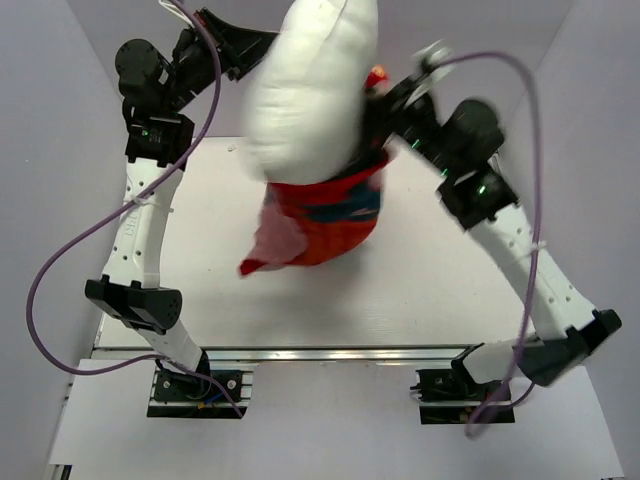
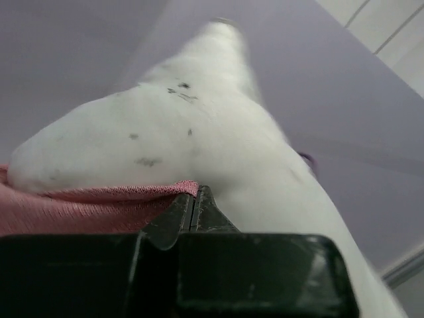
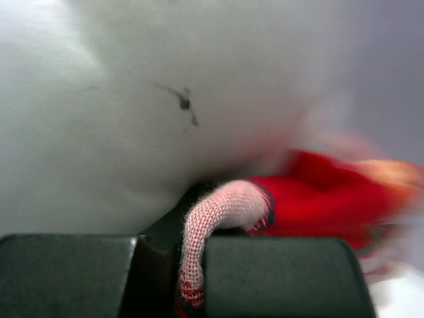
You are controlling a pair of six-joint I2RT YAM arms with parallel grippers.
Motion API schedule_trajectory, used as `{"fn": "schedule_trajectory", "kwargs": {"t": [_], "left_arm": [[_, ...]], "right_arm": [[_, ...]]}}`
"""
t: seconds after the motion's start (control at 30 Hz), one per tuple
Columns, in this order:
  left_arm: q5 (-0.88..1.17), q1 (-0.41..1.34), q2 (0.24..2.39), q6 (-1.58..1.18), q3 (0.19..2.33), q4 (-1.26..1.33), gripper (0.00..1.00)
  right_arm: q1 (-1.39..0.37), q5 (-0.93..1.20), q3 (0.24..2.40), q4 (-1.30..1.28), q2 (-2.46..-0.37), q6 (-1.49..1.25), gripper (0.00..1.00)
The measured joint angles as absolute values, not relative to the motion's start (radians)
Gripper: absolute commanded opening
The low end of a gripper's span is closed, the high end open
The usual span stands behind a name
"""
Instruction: Put the pillow into the pillowcase
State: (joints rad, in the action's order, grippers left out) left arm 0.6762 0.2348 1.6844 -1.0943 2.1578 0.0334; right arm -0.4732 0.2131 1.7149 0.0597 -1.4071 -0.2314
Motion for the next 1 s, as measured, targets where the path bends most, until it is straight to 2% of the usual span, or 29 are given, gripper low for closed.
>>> {"fn": "schedule_trajectory", "kwargs": {"t": [0.1, 0.2, 0.3, 0.43, 0.53, 0.6, 0.73, 0.8, 0.9, 0.93, 1.0], "left_arm": [[0.667, 0.187, 1.700, -1.086, 2.138, 0.033, 0.00], [0.638, 0.168, 1.732, -1.098, 2.135, 0.077, 0.00], [0.642, 0.188, 1.743, -1.129, 2.122, 0.128, 0.00], [0.653, 0.212, 1.742, -1.156, 2.130, 0.184, 0.00], [0.675, 0.211, 1.742, -1.148, 2.180, 0.156, 0.00], [0.699, 0.197, 1.742, -1.150, 2.202, 0.153, 0.00], [0.738, 0.149, 1.759, -1.170, 2.205, 0.166, 0.00], [0.734, 0.129, 1.774, -1.184, 2.205, 0.175, 0.00], [0.756, 0.159, 1.768, -1.191, 2.158, 0.172, 0.00], [0.760, 0.182, 1.758, -1.189, 2.134, 0.170, 0.00], [0.760, 0.232, 1.731, -1.186, 2.082, 0.147, 0.00]], "right_arm": [[-0.709, 0.269, 1.637, 0.038, -1.330, -0.232, 0.00], [-0.757, 0.211, 1.685, -0.012, -1.296, -0.229, 0.00], [-0.642, 0.108, 1.797, -0.064, -1.322, -0.258, 0.00], [-0.355, 0.069, 1.965, -0.135, -1.428, -0.410, 0.00], [-0.303, 0.113, 1.985, -0.165, -1.465, -0.524, 0.00], [-0.411, 0.100, 1.914, -0.163, -1.434, -0.540, 0.00], [-0.798, 0.075, 1.761, -0.177, -1.339, -0.477, 0.00], [-0.830, 0.093, 1.754, -0.178, -1.313, -0.440, 0.00], [-0.501, 0.176, 1.781, -0.162, -1.325, -0.485, 0.00], [-0.345, 0.192, 1.841, -0.185, -1.382, -0.519, 0.00], [-0.140, 0.215, 1.969, -0.196, -1.519, -0.585, 0.00]]}}
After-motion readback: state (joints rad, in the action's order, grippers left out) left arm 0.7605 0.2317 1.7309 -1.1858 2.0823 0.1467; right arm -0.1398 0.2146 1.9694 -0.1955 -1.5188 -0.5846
